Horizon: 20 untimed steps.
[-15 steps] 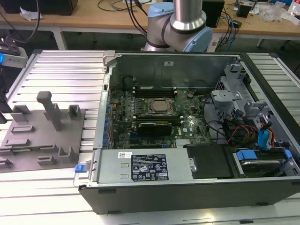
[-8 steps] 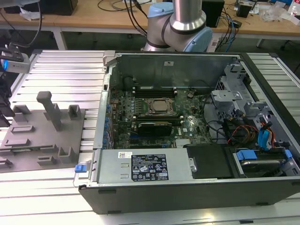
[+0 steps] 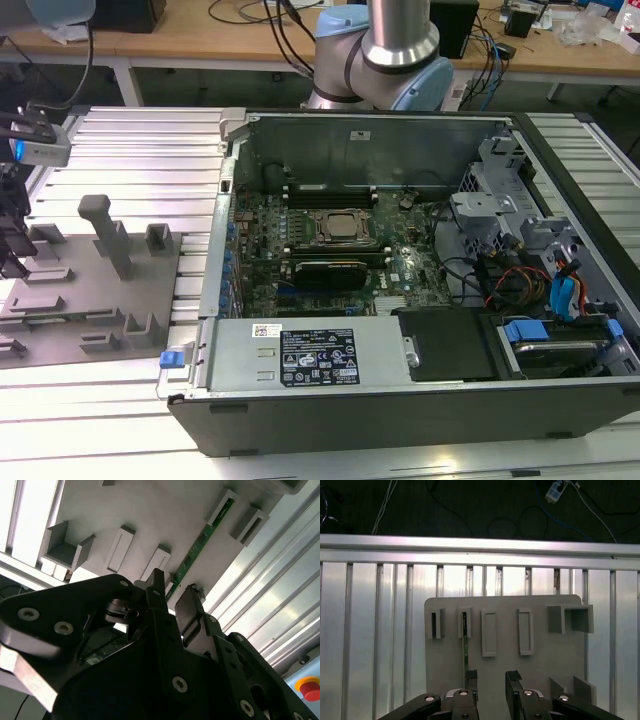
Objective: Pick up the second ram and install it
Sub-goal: 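Pick up the second ram and move it above second insertion slot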
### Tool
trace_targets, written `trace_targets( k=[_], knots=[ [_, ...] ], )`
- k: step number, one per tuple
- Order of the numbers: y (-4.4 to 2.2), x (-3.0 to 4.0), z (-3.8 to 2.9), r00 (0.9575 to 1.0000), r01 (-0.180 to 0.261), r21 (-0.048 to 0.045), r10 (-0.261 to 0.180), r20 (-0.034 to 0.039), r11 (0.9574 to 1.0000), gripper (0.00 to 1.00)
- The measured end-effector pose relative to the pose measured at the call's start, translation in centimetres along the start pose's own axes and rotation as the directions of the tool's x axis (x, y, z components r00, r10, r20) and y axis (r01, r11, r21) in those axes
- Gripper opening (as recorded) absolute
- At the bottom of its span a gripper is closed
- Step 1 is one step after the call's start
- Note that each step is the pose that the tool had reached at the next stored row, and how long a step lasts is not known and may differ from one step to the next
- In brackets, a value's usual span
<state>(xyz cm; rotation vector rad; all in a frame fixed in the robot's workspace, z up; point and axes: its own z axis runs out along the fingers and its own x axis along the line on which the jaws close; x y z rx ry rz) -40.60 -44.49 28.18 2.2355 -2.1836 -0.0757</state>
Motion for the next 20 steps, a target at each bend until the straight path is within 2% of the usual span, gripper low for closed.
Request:
trace_targets(
  k=[7,11,20],
  knots=[
    [-0.03,0.02,0.67,1.0000,0.000,0.0000,0.000,0.0000,1.0000,0.36],
    [-0.07,0.04,1.51,1.0000,0.000,0.0000,0.000,0.0000,1.0000,0.36],
    [-0.13,0.07,2.79,1.0000,0.000,0.0000,0.000,0.0000,1.0000,0.36]
  ],
)
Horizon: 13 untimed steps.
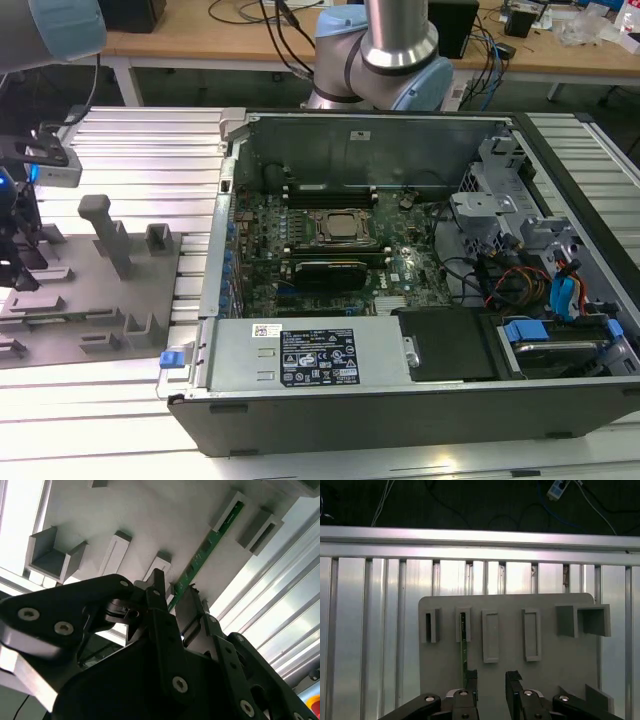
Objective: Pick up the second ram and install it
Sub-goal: 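Pick up the second ram and move it above second insertion slot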
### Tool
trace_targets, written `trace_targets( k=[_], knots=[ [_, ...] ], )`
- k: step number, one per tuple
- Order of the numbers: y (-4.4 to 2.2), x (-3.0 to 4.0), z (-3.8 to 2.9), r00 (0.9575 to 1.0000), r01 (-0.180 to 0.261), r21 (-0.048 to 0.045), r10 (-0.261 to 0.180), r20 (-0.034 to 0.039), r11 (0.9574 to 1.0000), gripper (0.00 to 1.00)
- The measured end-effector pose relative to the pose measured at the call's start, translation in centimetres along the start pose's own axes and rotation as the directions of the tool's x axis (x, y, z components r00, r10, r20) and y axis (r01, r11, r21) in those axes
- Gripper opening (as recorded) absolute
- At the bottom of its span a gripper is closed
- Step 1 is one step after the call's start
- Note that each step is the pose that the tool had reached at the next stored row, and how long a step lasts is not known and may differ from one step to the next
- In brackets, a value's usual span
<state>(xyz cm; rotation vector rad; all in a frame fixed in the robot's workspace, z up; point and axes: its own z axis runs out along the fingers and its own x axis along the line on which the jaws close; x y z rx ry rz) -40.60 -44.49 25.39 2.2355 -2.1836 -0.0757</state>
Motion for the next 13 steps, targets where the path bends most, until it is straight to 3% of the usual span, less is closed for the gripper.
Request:
trace_targets(
  k=[9,11,13],
  knots=[
    [-0.05,0.07,1.38,1.0000,0.000,-0.0001,0.000,0.0000,1.0000,0.36],
    [-0.07,0.33,1.67,1.0000,0.000,0.0000,0.000,0.0000,1.0000,0.36],
    [-0.05,1.21,1.92,1.0000,0.000,-0.0001,0.000,-0.0001,1.0000,0.36]
  ],
)
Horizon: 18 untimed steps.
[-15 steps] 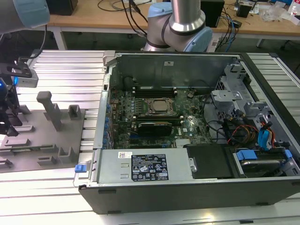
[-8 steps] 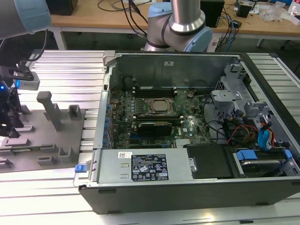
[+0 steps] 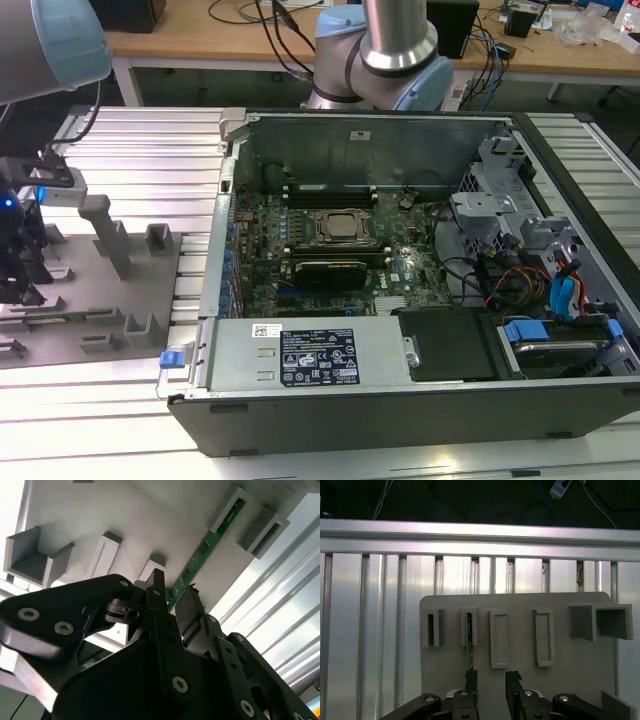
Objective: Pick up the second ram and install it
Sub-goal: 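Pick up the second ram and move it above second insertion slot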
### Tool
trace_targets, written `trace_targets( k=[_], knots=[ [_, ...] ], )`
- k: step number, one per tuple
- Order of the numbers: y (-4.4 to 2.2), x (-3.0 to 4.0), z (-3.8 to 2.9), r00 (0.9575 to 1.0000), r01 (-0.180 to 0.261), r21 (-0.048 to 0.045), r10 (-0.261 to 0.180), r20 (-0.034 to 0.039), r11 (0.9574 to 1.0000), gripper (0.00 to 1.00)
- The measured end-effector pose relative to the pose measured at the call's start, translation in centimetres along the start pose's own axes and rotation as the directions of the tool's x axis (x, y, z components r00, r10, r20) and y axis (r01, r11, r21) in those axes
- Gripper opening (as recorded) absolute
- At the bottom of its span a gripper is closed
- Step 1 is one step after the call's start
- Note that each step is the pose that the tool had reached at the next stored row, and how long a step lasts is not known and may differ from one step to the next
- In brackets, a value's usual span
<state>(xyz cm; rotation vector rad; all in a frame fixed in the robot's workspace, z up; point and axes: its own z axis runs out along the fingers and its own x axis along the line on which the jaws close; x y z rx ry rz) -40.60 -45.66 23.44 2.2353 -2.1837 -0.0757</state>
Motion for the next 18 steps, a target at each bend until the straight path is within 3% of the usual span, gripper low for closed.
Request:
trace_targets(
  k=[2,3,5,7,10,15,16,18],
  knots=[
    [0.00,0.75,0.23,1.0000,0.000,0.0001,0.000,0.0000,1.0000,0.36],
    [-0.19,1.23,0.68,1.0000,0.000,0.0000,0.000,-0.0001,1.0000,0.36],
    [-1.22,1.31,1.51,1.0000,0.001,0.0000,-0.001,-0.0017,1.0000,0.36],
    [-1.51,1.33,1.85,1.0000,0.001,-0.0002,-0.001,-0.0020,1.0000,0.36],
    [-1.64,1.35,2.94,1.0000,0.006,-0.0002,-0.006,-0.0022,1.0000,0.36],
    [-1.65,1.35,3.10,1.0000,0.008,-0.0001,-0.008,-0.0008,1.0000,0.35],
    [-1.65,1.36,3.10,1.0000,0.008,-0.0002,-0.008,-0.0004,1.0000,0.16],
    [-1.65,1.36,3.09,1.0000,0.008,-0.0002,-0.008,0.0002,1.0000,0.13]
  ],
)
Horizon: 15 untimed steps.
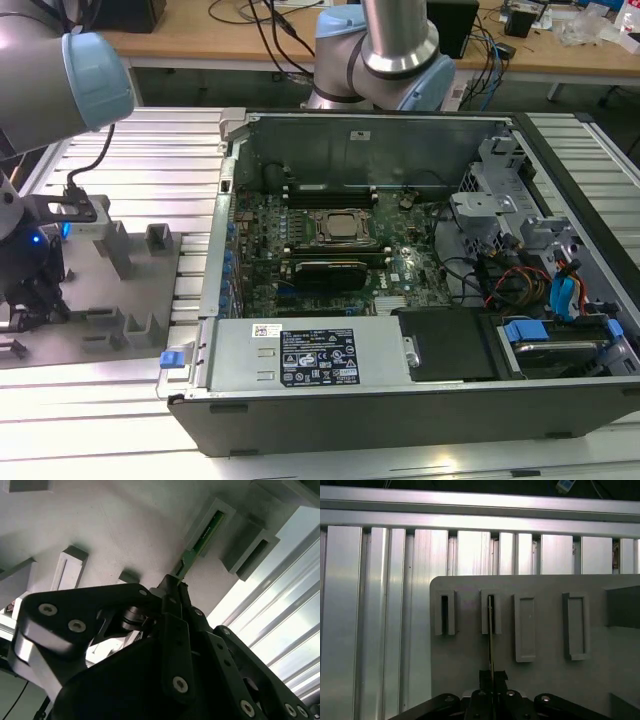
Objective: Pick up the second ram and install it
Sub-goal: 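Pick up the second ram and move it above second insertion slot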
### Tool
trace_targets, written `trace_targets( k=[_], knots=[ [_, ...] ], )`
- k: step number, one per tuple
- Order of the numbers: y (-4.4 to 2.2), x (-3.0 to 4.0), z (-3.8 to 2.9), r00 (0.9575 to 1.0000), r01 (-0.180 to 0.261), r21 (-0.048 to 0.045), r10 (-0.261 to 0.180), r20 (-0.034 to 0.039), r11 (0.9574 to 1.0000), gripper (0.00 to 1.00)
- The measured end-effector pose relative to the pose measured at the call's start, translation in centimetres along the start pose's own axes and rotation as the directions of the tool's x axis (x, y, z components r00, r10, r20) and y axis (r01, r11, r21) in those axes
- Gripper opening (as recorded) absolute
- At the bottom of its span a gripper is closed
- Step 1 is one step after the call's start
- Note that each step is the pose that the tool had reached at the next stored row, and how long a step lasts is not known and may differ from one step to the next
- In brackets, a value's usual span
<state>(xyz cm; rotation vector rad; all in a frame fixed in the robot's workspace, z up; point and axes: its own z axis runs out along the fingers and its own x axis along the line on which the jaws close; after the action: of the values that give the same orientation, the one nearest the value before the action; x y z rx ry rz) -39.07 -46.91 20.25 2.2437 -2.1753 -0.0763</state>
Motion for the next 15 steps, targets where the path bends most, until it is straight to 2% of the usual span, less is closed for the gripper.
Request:
trace_targets(
  k=[13,15],
  knots=[
    [0.00,0.00,-0.01,1.0000,0.000,0.0004,0.000,0.0033,1.0000,0.13],
    [0.02,-0.01,-0.48,1.0000,0.000,0.0001,0.000,0.0030,1.0000,0.13]
  ],
)
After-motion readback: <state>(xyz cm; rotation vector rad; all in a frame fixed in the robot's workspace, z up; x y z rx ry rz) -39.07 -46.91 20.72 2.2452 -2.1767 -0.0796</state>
